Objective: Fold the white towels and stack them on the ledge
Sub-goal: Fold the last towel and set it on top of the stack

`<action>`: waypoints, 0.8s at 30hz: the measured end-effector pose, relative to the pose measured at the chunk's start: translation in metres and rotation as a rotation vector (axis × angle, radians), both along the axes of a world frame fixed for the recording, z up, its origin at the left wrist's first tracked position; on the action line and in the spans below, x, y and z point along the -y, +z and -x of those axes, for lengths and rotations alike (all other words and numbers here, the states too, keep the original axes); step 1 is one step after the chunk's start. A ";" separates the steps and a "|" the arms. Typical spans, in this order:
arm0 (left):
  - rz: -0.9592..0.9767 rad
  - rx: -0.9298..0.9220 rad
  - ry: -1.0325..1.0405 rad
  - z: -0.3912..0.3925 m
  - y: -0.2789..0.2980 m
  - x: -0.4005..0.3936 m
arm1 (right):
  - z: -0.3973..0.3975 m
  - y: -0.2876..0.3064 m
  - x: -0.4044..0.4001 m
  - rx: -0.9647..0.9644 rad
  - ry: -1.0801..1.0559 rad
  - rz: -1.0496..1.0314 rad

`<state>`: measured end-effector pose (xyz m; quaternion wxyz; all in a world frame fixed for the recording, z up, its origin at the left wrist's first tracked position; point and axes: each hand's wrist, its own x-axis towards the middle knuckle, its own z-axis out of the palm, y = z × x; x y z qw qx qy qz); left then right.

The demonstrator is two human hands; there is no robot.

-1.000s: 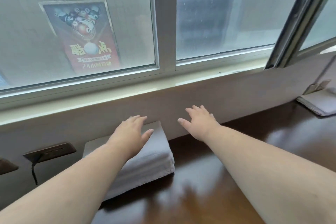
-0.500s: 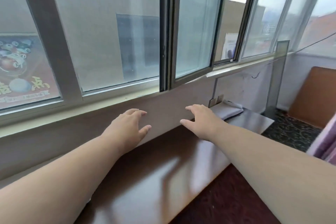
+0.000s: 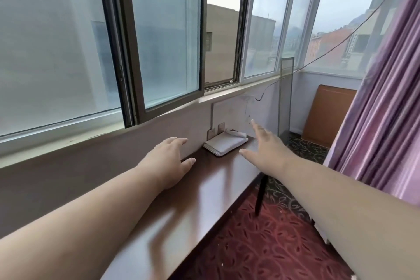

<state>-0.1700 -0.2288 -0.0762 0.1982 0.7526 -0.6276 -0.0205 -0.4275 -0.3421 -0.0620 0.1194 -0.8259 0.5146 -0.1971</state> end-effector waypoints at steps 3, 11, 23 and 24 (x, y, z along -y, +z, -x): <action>-0.014 0.012 -0.035 0.010 -0.008 0.035 | 0.016 -0.016 0.026 0.001 -0.045 -0.023; -0.048 0.020 -0.122 0.022 -0.037 0.170 | 0.034 -0.040 0.132 -0.082 -0.111 0.004; -0.127 0.072 -0.151 0.055 -0.081 0.358 | 0.066 -0.100 0.296 -0.065 -0.207 -0.129; -0.138 0.078 -0.138 0.057 -0.086 0.370 | 0.068 -0.107 0.313 -0.069 -0.194 -0.129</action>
